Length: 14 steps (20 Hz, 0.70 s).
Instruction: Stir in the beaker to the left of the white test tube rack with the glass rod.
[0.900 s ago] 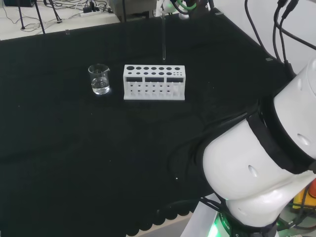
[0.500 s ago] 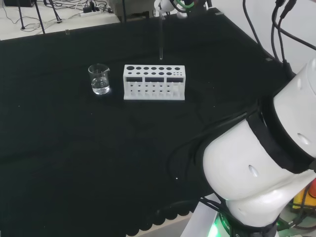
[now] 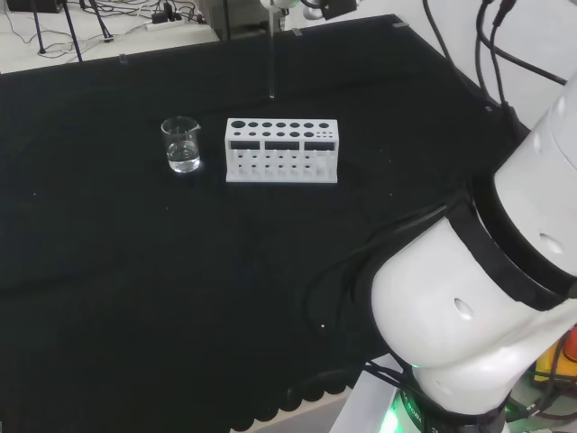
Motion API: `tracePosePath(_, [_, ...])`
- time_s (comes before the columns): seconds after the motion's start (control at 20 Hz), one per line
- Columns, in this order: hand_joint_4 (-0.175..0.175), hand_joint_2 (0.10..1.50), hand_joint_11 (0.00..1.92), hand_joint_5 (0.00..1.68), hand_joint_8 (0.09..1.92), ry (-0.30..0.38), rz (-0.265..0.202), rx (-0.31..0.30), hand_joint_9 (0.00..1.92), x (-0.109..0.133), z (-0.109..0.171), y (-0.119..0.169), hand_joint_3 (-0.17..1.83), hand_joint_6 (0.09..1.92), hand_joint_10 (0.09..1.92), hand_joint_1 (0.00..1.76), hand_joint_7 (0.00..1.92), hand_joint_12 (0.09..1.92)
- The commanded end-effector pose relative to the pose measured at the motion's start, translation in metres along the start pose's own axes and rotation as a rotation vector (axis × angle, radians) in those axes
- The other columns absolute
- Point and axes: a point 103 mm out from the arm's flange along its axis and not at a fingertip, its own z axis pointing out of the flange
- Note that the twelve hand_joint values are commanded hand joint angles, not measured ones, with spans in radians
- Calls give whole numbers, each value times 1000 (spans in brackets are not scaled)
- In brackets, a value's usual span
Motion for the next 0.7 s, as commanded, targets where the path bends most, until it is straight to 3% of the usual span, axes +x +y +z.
tracePosePath(0.05, [-175, 584, 1745, 1200, 910, 54, -105, -15, 1861, 40, 2, 44, 816, 603, 448, 1328, 1332, 748])
tracePosePath(0.3, [-175, 586, 1744, 1202, 909, 72, -164, -14, 1864, 55, 11, 72, 812, 598, 445, 1328, 1332, 751])
tracePosePath(0.7, [-175, 588, 1744, 1203, 909, 120, -217, -1, 1866, 65, 39, 104, 808, 592, 441, 1328, 1331, 753])
